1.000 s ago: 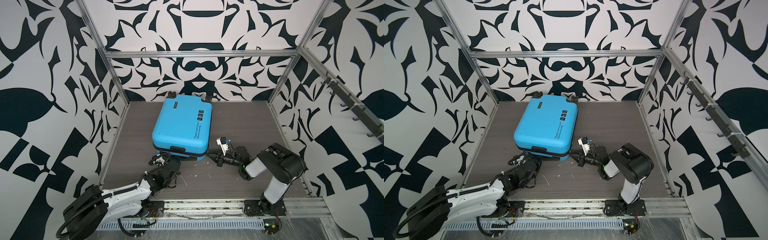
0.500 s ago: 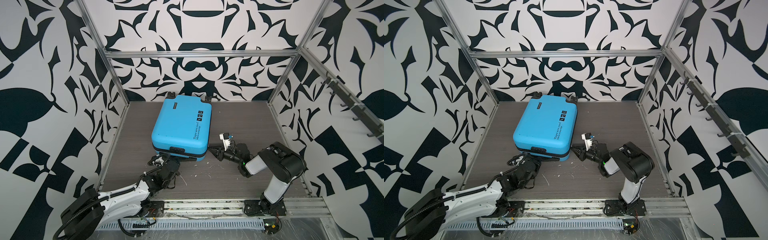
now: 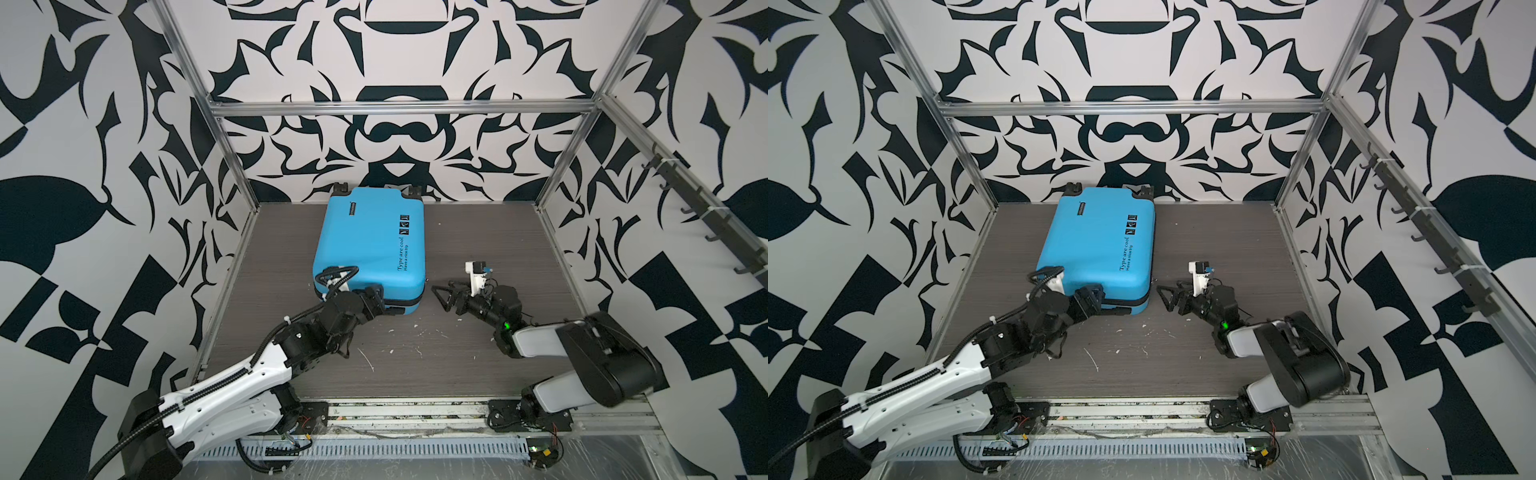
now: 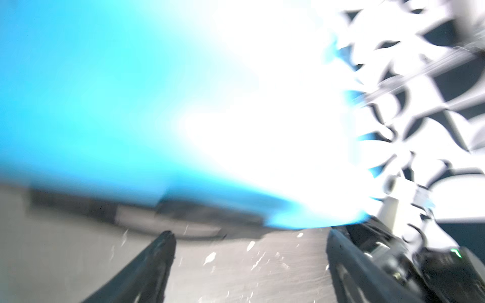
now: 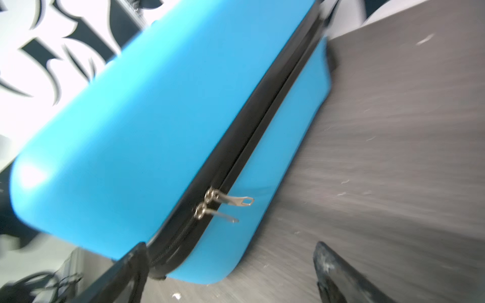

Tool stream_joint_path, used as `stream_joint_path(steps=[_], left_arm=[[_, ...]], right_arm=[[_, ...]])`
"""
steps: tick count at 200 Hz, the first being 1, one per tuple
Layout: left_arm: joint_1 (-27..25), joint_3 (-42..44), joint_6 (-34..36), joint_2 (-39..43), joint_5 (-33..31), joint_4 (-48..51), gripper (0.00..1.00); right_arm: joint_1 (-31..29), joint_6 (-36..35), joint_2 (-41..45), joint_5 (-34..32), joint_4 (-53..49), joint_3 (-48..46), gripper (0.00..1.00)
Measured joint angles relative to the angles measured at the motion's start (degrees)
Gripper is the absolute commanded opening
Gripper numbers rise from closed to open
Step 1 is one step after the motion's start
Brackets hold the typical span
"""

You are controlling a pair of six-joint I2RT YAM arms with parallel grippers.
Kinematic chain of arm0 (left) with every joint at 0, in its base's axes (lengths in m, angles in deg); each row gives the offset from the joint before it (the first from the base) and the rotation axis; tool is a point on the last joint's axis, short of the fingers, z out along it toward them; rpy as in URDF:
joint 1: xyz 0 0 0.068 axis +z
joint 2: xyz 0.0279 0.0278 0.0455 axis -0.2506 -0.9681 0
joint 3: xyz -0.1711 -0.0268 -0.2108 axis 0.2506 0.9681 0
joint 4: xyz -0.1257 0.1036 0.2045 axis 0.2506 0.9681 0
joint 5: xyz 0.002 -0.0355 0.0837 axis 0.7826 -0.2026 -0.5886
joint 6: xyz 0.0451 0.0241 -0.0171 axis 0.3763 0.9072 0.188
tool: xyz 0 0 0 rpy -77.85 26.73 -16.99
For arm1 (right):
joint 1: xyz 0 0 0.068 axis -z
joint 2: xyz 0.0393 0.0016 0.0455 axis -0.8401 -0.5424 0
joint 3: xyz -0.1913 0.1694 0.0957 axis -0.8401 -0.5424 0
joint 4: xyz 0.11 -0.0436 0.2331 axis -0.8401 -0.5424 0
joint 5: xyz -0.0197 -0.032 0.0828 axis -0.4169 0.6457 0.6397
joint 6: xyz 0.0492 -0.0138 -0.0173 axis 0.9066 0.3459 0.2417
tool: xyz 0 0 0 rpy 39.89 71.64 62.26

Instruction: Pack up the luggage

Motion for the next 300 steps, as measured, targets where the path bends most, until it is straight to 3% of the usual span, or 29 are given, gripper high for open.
stream_joint_path(steps=[33,44,55,68,79,114,137,194,260,285,300], left_arm=[[0.8,-9.1,23.0,1.6,-4.9,-3.0,1.0],[1.2,-9.9,31.5,1.8,-5.9,-6.2,0.99],[2.4,-11.3,39.2,1.4,-5.4,-7.6,1.0],[5.7,-13.6,44.9,0.0,-3.8,-9.0,0.99],[12.5,-15.7,46.5,-1.6,-1.0,-9.7,1.0],[44.0,-15.3,38.8,-6.7,8.6,-12.8,0.99],[52.9,-9.9,35.9,-10.3,9.9,-14.1,0.99],[54.4,15.2,35.8,-12.9,9.0,-21.5,0.99],[53.9,25.8,40.9,-21.2,10.1,-45.7,0.99],[53.2,29.8,42.9,-29.6,12.0,-62.5,0.99],[53.0,30.5,43.8,-32.6,13.4,-65.2,0.99]], right_arm=[[0.0,-4.2,15.3,-14.8,-23.7,10.4,0.97],[0.0,-5.8,19.5,-20.3,-25.4,11.5,0.91],[0.0,-8.3,23.0,-25.7,-25.1,11.3,0.99],[0.2,-11.6,25.6,-30.8,-24.3,10.8,0.99],[0.4,-14.7,26.2,-33.9,-24.3,11.0,0.99],[2.8,-24.3,20.9,-39.4,-31.9,19.7,0.99],[6.3,-28.5,18.2,-41.7,-31.3,20.1,0.99],[8.5,-33.9,9.0,-45.5,-31.4,10.8,0.99],[10.9,-34.7,6.1,-44.0,-20.7,3.7,0.99],[10.9,-33.2,7.6,-43.3,-17.4,1.9,0.99],[10.9,-33.1,6.4,-42.4,-11.7,-1.4,0.99]])
